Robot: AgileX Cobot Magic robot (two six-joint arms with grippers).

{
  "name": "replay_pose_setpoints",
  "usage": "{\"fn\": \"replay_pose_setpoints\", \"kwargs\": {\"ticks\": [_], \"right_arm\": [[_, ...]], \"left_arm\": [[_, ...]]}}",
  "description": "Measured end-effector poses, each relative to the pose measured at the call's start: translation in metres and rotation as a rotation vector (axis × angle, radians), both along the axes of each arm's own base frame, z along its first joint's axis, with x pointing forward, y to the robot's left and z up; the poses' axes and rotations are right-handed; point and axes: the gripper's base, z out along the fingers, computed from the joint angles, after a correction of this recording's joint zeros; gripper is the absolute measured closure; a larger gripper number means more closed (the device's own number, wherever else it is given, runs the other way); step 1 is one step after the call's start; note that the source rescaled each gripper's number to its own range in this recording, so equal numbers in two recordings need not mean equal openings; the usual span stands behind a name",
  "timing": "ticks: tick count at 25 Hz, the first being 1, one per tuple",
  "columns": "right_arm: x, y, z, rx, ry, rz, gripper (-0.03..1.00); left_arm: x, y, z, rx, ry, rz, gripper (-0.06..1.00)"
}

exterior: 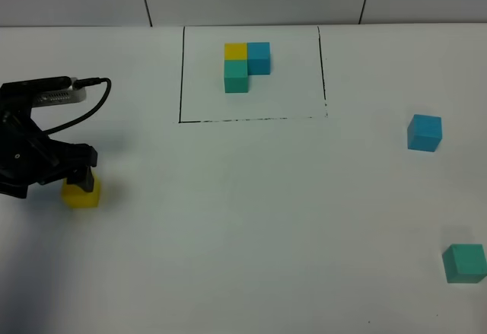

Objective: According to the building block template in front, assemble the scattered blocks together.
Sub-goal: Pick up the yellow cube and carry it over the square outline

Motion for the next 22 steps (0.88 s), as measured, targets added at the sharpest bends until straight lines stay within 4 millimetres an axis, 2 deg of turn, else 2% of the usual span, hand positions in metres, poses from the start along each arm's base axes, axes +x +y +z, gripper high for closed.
{"fn": "replay_pose_setpoints", "kwargs": {"ticks": [14,22], "right_arm": [[0.000,0.000,0.000,0.000,0.000,0.000,0.29],[0.000,0.000,0.000,0.000,0.000,0.000,0.29]], "left_arm": [[0.012,-0.001,-0.026,0.007,0.056,0.003,-0.06],[0.024,-0.002,-0.025,0.006,0.041,0.003,-0.05]]}}
